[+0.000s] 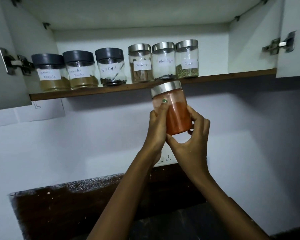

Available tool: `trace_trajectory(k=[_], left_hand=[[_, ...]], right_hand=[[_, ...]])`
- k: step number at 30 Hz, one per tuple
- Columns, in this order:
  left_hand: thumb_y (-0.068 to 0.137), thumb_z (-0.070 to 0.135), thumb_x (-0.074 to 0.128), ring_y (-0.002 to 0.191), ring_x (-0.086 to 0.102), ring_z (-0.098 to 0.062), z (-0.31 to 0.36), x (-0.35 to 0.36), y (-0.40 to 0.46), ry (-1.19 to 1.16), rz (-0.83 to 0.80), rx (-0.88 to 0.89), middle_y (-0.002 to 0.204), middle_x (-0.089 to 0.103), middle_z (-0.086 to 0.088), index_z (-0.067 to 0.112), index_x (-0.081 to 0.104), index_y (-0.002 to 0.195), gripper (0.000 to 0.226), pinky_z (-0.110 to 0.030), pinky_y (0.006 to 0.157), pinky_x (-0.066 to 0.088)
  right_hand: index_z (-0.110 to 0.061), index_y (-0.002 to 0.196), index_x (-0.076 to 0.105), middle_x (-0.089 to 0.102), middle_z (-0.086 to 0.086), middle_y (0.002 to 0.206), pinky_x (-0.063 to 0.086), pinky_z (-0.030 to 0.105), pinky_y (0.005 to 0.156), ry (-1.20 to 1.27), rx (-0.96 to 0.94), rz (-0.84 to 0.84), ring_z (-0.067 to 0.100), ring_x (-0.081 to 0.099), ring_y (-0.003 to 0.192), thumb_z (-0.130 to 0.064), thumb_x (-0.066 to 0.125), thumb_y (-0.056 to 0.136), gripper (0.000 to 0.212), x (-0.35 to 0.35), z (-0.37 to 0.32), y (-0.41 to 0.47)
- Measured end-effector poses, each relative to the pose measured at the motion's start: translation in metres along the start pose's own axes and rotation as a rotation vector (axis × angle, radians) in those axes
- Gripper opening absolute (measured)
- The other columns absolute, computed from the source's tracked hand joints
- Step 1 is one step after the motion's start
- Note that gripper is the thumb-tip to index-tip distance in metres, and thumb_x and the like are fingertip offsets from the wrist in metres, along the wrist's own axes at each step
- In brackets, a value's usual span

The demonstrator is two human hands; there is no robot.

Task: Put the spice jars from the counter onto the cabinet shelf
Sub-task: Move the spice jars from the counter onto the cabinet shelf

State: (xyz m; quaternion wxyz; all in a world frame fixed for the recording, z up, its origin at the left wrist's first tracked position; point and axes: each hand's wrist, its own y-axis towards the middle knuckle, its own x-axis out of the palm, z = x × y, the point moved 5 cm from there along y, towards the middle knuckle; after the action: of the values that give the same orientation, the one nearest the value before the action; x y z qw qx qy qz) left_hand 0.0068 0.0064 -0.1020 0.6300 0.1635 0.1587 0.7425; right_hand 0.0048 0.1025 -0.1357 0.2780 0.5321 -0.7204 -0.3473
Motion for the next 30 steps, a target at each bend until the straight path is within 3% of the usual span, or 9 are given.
trace_trajectory(k=[3,7,11,13,18,21,24,27,30], left_hand=[[0.091,0.058,0.036,0.104,0.064,-0.016,0.001,0.005,0.003,-0.017,-0.004,0.0,0.121,0.061,-0.003,0.02,0.045,0.129,0.054,-0.034,0.092,0.053],[0.087,0.067,0.029,0.1,0.069,-0.016,0.003,-0.001,0.007,-0.008,-0.037,0.026,0.115,0.068,-0.003,0.022,0.054,0.126,0.064,-0.034,0.085,0.057],[0.078,0.077,0.027,0.101,0.069,-0.017,-0.001,0.0,0.009,-0.079,-0.082,-0.024,0.109,0.072,-0.003,0.028,0.065,0.113,0.072,-0.041,0.091,0.053],[0.084,0.074,0.024,0.102,0.069,-0.018,-0.004,0.003,0.012,-0.096,-0.086,-0.025,0.107,0.073,-0.001,0.03,0.067,0.107,0.066,-0.043,0.094,0.052],[0.09,0.069,0.02,0.098,0.07,-0.019,-0.009,0.008,0.022,-0.089,-0.086,-0.046,0.104,0.074,-0.002,0.031,0.066,0.107,0.063,-0.043,0.091,0.054],[0.092,0.066,0.018,0.091,0.072,-0.014,-0.01,0.019,0.024,-0.06,-0.096,-0.035,0.103,0.074,0.002,0.034,0.064,0.108,0.058,-0.031,0.076,0.059],[0.092,0.063,0.019,0.099,0.068,-0.015,-0.011,0.031,0.027,-0.069,-0.099,-0.044,0.114,0.068,0.0,0.032,0.058,0.118,0.056,-0.027,0.075,0.059],[0.092,0.063,0.019,0.095,0.068,-0.013,-0.013,0.034,0.032,-0.086,-0.098,-0.039,0.108,0.069,0.002,0.035,0.058,0.112,0.052,-0.025,0.071,0.059],[0.091,0.064,0.019,0.089,0.07,-0.012,-0.013,0.037,0.038,-0.069,-0.106,-0.028,0.103,0.071,0.003,0.036,0.059,0.107,0.051,-0.026,0.072,0.059]], right_hand=[[-0.022,0.136,0.036,0.036,0.003,0.128,0.05,0.031,0.093,-0.086,-0.048,0.01,0.018,0.044,0.119,-0.034,0.084,0.065,0.087,-0.002,-0.002,0.001],[-0.051,0.123,0.037,0.04,-0.016,0.121,0.046,0.009,0.083,0.218,0.107,-0.176,-0.004,0.048,0.111,-0.049,0.064,0.072,0.058,-0.011,0.004,0.012],[-0.041,0.133,0.042,0.058,-0.014,0.124,0.047,0.032,0.1,0.535,0.331,-0.406,0.006,0.057,0.115,-0.055,0.06,0.074,0.063,-0.007,0.015,0.016],[-0.042,0.134,0.041,0.059,-0.017,0.123,0.049,0.028,0.097,0.56,0.311,-0.433,0.005,0.058,0.115,-0.057,0.057,0.071,0.066,-0.005,0.011,0.015],[-0.061,0.114,0.037,0.049,-0.033,0.115,0.049,0.006,0.072,0.427,0.23,-0.274,-0.014,0.054,0.104,-0.059,0.068,0.069,0.055,-0.013,0.011,0.015],[-0.045,0.121,0.034,0.041,-0.019,0.123,0.045,0.0,0.073,0.227,0.097,-0.082,-0.003,0.047,0.112,-0.041,0.077,0.063,0.072,-0.019,0.014,0.018],[-0.022,0.134,0.032,0.036,-0.001,0.133,0.039,0.003,0.079,0.036,-0.003,0.011,0.011,0.04,0.12,-0.028,0.083,0.066,0.085,-0.02,0.018,0.02],[-0.019,0.138,0.03,0.033,0.001,0.137,0.039,0.01,0.085,-0.006,-0.048,-0.038,0.013,0.037,0.123,-0.037,0.077,0.067,0.087,-0.024,0.022,0.025],[-0.037,0.136,0.022,0.027,-0.021,0.136,0.044,0.006,0.084,0.102,-0.033,-0.199,0.004,0.039,0.124,-0.041,0.068,0.068,0.082,-0.028,0.028,0.031]])
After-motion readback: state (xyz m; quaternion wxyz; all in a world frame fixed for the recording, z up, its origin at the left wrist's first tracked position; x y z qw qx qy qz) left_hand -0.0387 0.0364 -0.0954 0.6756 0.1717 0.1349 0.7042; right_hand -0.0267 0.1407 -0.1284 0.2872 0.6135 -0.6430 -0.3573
